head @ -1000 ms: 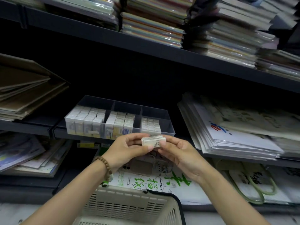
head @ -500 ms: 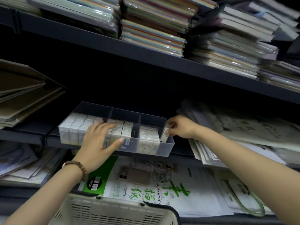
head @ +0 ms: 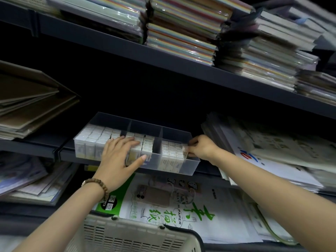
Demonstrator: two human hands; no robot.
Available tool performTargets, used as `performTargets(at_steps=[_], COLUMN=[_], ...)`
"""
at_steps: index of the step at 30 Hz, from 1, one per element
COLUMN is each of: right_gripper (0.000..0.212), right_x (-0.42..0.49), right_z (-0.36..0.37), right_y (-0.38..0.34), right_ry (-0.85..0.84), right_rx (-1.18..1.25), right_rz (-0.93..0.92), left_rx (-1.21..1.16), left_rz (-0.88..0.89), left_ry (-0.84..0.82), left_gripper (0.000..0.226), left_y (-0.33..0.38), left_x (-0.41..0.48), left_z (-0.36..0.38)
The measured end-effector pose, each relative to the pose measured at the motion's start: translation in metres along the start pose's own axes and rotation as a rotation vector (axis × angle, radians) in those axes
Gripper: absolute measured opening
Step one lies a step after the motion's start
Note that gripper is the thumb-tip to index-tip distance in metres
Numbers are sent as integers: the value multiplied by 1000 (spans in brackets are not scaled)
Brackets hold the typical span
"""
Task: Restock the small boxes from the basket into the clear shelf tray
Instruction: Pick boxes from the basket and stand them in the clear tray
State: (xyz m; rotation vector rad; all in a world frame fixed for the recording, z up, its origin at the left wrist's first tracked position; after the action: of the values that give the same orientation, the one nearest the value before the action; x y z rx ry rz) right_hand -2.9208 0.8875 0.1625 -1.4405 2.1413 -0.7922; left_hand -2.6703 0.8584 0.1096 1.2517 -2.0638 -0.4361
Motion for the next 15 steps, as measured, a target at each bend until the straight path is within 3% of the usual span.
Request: performTargets(at_steps=[6, 15], right_gripper=[40, 43], right_x=[-1, -15], right_z=[-2, -1], right_y=[-5, -1], right_ry=[-26, 90], right_rx=[17, 73], right_rz=[51, -50], left_rx=[31, 23], left_rz=[18, 54], left_ry=[-5, -22], left_gripper=[80, 71], left_y=[-2, -4], left_x=[0, -19], left_z=[1, -7])
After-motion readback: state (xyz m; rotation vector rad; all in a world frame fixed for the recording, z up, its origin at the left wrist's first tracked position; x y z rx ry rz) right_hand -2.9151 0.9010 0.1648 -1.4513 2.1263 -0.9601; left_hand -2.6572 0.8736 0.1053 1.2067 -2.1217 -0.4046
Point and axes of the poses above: each hand's wrist, its own x-axis towards the middle knuckle, its own z-axis out of the palm, y = z × x, the point moved 3 cm from there along x, towards the middle knuckle, and after that the axes turned 9 degrees about -z, right-handed, at the moved point
